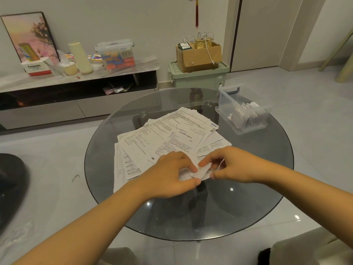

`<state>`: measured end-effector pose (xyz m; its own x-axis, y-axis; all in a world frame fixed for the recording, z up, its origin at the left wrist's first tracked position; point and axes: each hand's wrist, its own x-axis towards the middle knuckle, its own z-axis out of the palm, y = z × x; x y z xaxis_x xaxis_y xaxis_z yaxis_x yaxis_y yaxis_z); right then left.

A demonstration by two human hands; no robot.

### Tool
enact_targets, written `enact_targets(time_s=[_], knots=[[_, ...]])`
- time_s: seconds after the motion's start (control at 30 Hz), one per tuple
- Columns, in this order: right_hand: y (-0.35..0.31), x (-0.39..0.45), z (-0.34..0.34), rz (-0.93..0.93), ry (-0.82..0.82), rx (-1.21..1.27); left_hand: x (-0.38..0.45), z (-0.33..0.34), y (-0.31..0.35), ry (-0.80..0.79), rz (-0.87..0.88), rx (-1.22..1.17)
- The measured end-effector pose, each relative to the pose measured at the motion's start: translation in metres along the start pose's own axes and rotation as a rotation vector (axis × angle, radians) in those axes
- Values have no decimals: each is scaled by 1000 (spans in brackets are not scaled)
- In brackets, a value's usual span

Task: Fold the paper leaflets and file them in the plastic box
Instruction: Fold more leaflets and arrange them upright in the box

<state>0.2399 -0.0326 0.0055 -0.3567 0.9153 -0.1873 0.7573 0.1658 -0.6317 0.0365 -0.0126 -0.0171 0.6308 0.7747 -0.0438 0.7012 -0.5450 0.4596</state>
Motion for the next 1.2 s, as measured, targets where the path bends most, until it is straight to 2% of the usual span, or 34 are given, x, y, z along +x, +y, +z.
enact_targets(time_s=[0.13,0.27,0.5,0.67,0.87,0.97,1.13,1.2], knots=[[0,15,7,-7,160,0,6,4,4,90,-16,-28],[-4,31,15,19,270,17,15,5,5,218,-135,-103],[-2,44,26,146,207,-245,20,4,0,165,-268,-24],[-4,44,27,135,211,-249,22,1,2,162,-339,-98],[-4,42,20,176,250,-86,25,-5,5,257,-422,-400],[-4,40,9,187,278,92,27,-11,8,301,-473,-669],[-9,33,-10,133,352,352,35,-22,12,249,-511,-1158],[-9,31,-19,126,384,420,43,-27,17,259,-505,-1278]])
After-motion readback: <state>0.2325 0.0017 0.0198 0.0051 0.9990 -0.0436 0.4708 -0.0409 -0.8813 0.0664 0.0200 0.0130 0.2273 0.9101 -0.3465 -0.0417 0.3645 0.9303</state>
